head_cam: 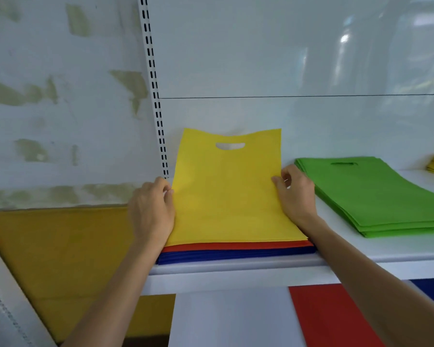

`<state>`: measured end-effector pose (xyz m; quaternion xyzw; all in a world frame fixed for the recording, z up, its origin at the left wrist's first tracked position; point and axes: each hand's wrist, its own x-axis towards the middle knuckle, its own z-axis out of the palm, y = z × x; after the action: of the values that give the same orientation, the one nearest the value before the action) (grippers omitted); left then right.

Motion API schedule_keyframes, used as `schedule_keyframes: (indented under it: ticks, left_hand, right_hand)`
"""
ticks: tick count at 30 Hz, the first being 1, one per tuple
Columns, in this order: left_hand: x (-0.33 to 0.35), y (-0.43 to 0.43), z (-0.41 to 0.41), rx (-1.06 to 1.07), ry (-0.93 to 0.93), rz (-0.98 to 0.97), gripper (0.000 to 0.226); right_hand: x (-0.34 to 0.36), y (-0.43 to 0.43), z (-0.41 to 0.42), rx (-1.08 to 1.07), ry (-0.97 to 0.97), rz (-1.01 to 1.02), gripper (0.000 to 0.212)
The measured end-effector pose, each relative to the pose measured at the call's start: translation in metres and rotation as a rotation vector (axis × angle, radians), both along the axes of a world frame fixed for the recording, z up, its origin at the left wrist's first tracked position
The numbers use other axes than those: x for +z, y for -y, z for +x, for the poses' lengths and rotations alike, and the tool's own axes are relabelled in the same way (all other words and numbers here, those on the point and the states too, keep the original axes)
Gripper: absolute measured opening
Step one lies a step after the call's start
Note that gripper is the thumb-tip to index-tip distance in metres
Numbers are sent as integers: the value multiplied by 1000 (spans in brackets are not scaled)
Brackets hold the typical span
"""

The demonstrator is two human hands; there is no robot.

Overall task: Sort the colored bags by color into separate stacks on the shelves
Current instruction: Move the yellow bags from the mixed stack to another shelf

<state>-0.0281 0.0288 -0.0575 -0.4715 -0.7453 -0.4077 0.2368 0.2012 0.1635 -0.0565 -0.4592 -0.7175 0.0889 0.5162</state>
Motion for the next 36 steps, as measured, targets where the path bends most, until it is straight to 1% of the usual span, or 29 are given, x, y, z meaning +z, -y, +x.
schedule_keyframes:
  ticks: [3, 6, 8, 10, 11, 13, 15, 17, 21, 24, 30, 33, 36]
  left_hand:
    - [8, 2, 7, -74, -7, 9, 6]
    - [24, 5, 31, -147, 21, 60, 7]
    - [32, 4, 59, -218, 70, 90, 8]
    - [36, -3, 94, -321, 116, 77, 11]
    - [36, -9, 115, -375, 136, 58, 13]
    - [33, -28, 158, -472, 157, 17, 16]
    - [27, -49, 208, -549, 141, -35, 19]
    - [21, -67, 264, -626, 126, -64, 21]
    - [11, -90, 379, -821, 101, -78, 21]
    - [8, -107, 460, -953, 123, -107, 21]
    - [-4, -137, 587, -1170, 182, -218, 19]
    - [-9, -156, 633, -1231, 182, -240, 18]
    - [-9, -183, 671, -1259, 184, -243, 20]
  right_hand:
    - [9, 7, 11, 48, -83, 14, 19]
    - [23, 14, 42, 21, -139, 97, 28]
    - [35, 16, 73, 8, -124, 120, 20]
    - [44, 16, 112, -34, -70, 123, 10]
    - [47, 16, 136, -60, -42, 114, 11]
    - [50, 19, 188, -111, 5, 82, 19]
    - [48, 25, 247, -187, 49, 44, 28]
    - [45, 32, 311, -277, 83, 5, 33]
    - [34, 53, 435, -464, 82, -42, 32]
    - [26, 73, 509, -594, 11, -65, 29]
    - [9, 99, 618, -830, -42, -50, 25]
    - [4, 92, 657, -876, -49, -48, 26]
    - [5, 67, 692, -880, -47, -42, 27]
